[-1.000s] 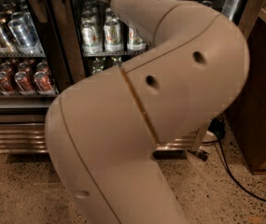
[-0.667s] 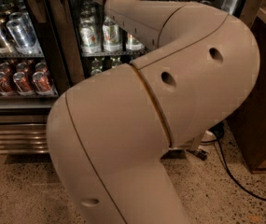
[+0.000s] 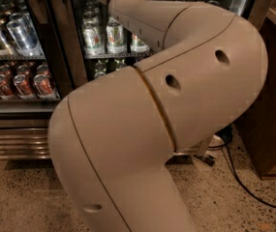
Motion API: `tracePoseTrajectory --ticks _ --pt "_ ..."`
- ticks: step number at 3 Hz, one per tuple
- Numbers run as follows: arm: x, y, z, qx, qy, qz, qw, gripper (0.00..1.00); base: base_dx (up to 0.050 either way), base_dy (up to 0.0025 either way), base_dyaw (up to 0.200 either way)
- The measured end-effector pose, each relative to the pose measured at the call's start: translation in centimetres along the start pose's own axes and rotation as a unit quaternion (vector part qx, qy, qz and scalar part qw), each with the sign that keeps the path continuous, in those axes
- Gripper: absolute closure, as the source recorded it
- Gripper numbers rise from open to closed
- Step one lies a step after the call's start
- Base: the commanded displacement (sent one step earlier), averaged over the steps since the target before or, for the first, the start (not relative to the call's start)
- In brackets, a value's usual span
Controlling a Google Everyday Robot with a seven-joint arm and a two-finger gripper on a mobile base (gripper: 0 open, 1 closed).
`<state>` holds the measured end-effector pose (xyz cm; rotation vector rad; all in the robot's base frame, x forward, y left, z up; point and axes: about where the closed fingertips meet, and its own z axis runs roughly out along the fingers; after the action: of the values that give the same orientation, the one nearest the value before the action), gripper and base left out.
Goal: Open right fridge door
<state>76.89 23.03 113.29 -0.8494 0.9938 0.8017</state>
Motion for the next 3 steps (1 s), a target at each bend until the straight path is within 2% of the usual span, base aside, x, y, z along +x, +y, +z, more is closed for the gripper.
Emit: tracePoseTrajectory --ticks 2,3 --pt "-0.25 0.06 0.07 0.001 0.000 0.002 1.0000 1.00 0.000 0.00000 0.000" --pt "-0.25 0.06 0.07 0.001 0.000 0.002 1.0000 0.81 0.000 0.00000 0.000"
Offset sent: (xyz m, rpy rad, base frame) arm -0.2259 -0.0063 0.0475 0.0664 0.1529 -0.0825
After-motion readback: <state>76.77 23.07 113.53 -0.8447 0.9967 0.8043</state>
